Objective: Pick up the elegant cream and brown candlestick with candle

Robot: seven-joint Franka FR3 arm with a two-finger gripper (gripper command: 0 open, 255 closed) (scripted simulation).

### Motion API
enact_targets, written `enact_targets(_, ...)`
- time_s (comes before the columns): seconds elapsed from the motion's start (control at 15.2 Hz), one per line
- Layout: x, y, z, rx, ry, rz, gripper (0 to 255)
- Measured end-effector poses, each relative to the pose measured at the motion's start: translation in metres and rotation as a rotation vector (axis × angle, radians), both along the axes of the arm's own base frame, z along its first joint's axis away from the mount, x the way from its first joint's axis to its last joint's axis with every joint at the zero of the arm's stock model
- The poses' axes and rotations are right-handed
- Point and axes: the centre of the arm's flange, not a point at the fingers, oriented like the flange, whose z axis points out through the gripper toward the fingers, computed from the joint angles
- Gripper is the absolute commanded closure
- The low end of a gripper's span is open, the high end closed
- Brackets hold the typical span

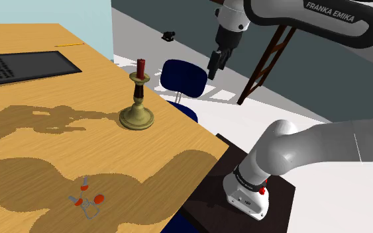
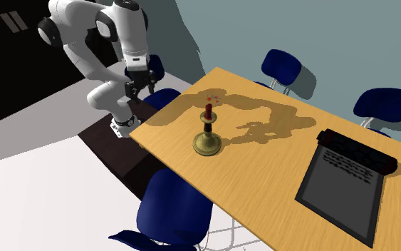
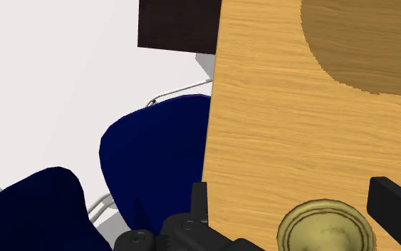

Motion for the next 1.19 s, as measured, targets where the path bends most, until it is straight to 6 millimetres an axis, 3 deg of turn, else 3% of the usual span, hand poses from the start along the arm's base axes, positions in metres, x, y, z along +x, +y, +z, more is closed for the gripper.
enact_targets(0.13,0.005,0.003,0.0,0.002,0.0,-0.003,0)
enact_targets(0.26,0.022,0.015,0.001,0.011,0.001,-0.012,0)
enact_targets(1.19,0.177,0.102,0.002,0.086,0.007,-0.095,0)
